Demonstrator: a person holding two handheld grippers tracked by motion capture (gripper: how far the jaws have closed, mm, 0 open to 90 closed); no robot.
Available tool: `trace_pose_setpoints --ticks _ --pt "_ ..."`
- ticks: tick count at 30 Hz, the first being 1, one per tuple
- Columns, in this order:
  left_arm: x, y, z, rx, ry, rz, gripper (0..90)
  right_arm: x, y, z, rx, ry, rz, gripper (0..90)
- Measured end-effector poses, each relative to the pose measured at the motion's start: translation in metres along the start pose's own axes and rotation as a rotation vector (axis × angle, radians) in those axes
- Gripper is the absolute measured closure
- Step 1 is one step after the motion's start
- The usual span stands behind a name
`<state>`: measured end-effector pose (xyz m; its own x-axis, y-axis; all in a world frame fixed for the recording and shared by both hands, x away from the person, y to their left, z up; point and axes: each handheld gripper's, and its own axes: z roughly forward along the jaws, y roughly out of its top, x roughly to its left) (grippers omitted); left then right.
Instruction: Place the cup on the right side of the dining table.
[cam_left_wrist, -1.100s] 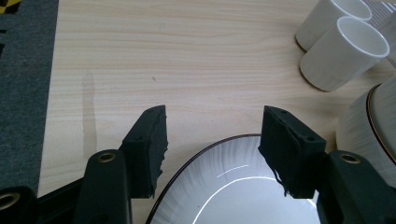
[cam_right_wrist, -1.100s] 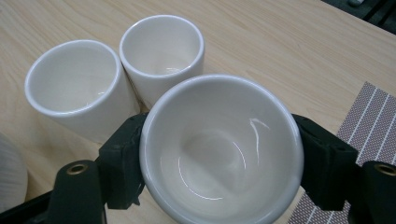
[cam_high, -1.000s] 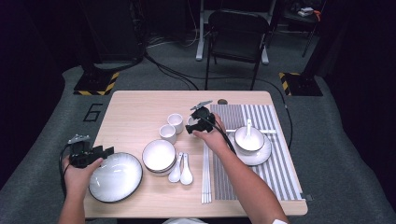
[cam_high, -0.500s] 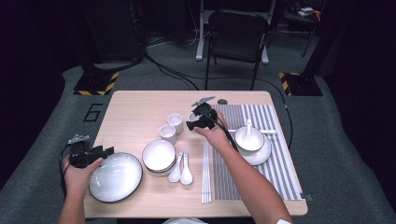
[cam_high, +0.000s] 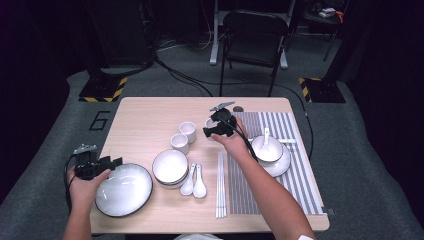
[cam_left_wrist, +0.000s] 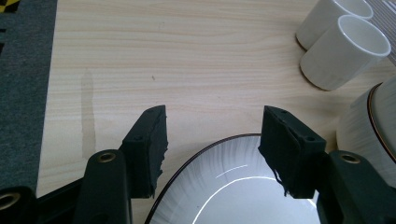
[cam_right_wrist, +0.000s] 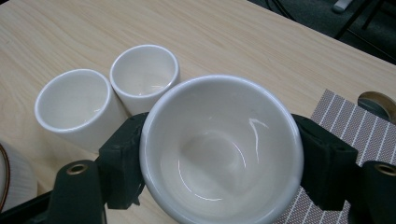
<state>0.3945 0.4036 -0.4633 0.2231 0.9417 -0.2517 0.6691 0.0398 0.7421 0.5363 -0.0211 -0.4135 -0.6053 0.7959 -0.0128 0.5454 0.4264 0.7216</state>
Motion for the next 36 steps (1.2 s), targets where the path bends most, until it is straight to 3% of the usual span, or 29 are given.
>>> trace_pose_setpoints --ticks 18,30,36 --pt "0.000 0.000 0.000 0.003 0.000 0.004 41.6 -0.016 -0.002 0.003 -0.003 -0.041 0.035 26.6" --pt "0.001 -0.001 0.000 0.008 -0.001 0.002 41.6 -0.030 -0.004 0.004 0.006 -0.075 0.087 26.6" --pt "0.001 -0.001 0.000 0.010 -0.002 0.002 41.6 -0.035 0.000 0.001 0.010 -0.093 0.081 26.6"
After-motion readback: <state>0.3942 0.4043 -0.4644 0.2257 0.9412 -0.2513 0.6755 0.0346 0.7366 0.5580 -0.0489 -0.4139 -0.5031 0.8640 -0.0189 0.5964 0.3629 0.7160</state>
